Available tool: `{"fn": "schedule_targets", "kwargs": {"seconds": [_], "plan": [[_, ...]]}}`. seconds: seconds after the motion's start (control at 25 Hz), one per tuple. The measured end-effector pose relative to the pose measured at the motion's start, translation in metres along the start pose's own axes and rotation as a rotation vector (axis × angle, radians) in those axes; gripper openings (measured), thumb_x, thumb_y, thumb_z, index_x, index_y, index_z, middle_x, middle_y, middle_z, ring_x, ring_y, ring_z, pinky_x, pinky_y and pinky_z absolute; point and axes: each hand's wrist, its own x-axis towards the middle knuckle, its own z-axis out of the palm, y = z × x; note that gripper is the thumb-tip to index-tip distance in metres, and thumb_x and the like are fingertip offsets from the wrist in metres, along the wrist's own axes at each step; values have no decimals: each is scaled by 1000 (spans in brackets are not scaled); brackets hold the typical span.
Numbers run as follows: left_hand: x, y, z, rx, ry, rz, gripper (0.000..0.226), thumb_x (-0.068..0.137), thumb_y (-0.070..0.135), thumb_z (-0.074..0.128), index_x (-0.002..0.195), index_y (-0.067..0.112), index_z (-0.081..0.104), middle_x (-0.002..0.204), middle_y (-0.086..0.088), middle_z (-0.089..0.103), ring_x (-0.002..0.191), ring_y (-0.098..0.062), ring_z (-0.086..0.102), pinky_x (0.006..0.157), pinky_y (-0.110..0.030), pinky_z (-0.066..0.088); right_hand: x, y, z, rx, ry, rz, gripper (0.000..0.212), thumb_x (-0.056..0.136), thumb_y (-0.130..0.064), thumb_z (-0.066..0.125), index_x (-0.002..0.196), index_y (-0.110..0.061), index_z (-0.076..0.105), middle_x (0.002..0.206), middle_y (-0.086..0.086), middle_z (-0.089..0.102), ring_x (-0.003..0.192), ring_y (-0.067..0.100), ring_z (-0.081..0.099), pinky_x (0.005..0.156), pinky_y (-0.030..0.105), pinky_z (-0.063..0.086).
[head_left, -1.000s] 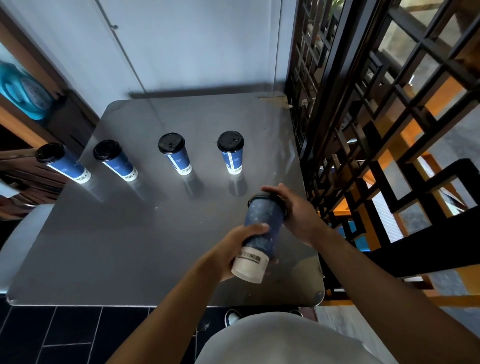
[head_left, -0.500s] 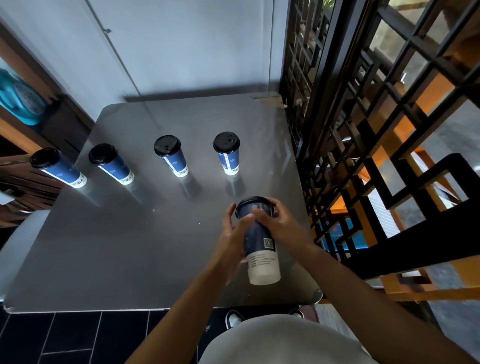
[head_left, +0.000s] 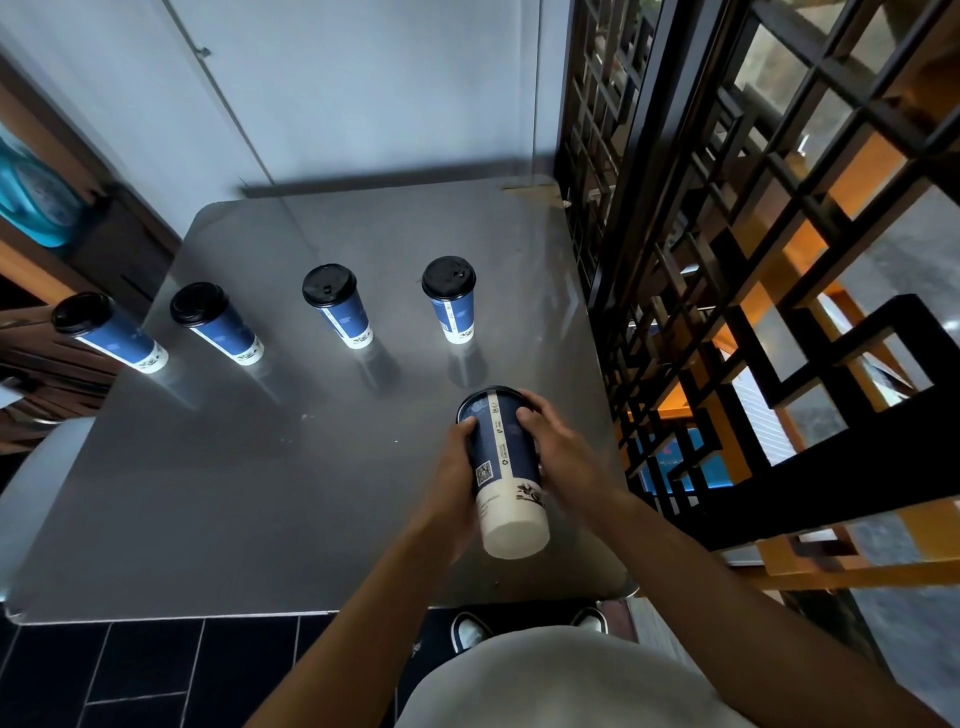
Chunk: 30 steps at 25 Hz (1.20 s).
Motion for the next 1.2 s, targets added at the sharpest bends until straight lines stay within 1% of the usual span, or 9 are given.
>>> {"fn": "schedule_targets", "kwargs": {"seconds": [0.12,0.2,0.28,0.44,0.6,0.8,0.96,1.12,1.2], "plan": [[6,6,-1,243,181,66,50,95,39,48,126,1,58,101,-28,71,74,-36,72,65,-49,63,3,3,3,-3,29,65,29,105,-31,46,132,-22,49,119,6,64,92,16,68,59,26,56],[8,7,0,437,283,167,52,94,39,47,132,5,54,124,-32,63,102,-45,68,90,-64,55,6,6,3,6,51,73,34,104,-31,48,134,-13,50,118,12,65,89,19,68,62,28,56],[7,11,5,511,310,204,56,84,45,47,123,7,59,123,-30,64,109,-47,65,93,-65,52,8,6,3,15,73,70,37,104,-30,49,134,-8,51,116,13,65,88,19,68,66,29,55],[3,12,9,447,305,137,56,71,57,52,106,15,64,105,-23,72,82,-35,72,73,-49,59,9,3,2,10,77,77,36,103,-29,50,133,-9,52,118,15,64,90,20,67,69,31,56],[1,13,9,402,218,108,67,82,53,62,131,8,57,115,-28,68,90,-44,69,89,-69,53,10,1,4,19,83,88,40,105,-31,44,133,-4,52,121,20,62,103,32,64,90,45,55],[0,15,9,136,176,77,60,99,39,46,138,-6,54,107,-24,63,74,-29,65,63,-38,59,3,-3,6,190,-8,201,47,106,-40,36,124,-4,62,80,7,74,65,18,69,64,31,55],[0,14,11,194,206,102,59,100,44,45,136,-1,58,107,-20,66,73,-26,67,57,-31,58,2,-7,2,192,-38,155,44,108,-38,36,116,-3,62,63,0,74,52,11,69,48,22,53],[5,15,10,458,312,285,89,77,67,53,146,12,46,106,-18,71,74,-25,71,56,-33,55,-3,-15,-1,175,-48,169,45,108,-37,36,121,-1,60,85,12,72,61,17,68,57,29,55],[6,19,4,670,356,442,93,69,72,52,148,25,41,86,-2,74,64,-18,72,48,-32,54,-1,-18,0,117,17,149,44,107,-34,39,129,2,54,103,19,64,68,19,66,58,29,52]]}}
